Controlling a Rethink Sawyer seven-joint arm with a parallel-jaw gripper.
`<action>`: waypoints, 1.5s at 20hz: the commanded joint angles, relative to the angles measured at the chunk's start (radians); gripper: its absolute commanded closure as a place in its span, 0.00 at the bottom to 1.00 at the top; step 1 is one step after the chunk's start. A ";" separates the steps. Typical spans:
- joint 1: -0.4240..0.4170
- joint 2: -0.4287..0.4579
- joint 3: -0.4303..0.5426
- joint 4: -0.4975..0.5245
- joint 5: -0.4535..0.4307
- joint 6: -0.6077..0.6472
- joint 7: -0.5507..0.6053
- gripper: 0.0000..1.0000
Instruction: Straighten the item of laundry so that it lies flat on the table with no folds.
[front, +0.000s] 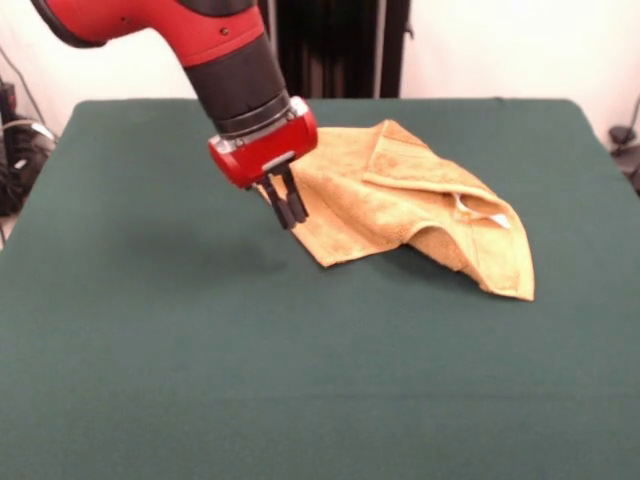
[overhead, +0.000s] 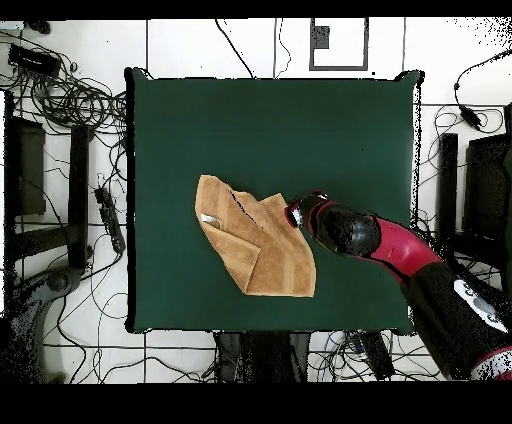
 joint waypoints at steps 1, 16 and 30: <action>0.055 0.081 0.057 0.026 -0.047 0.120 0.000 1.00; 0.048 0.131 0.039 0.004 -0.098 0.119 -0.013 1.00; -0.019 0.292 0.064 -0.071 -0.216 0.001 -0.051 1.00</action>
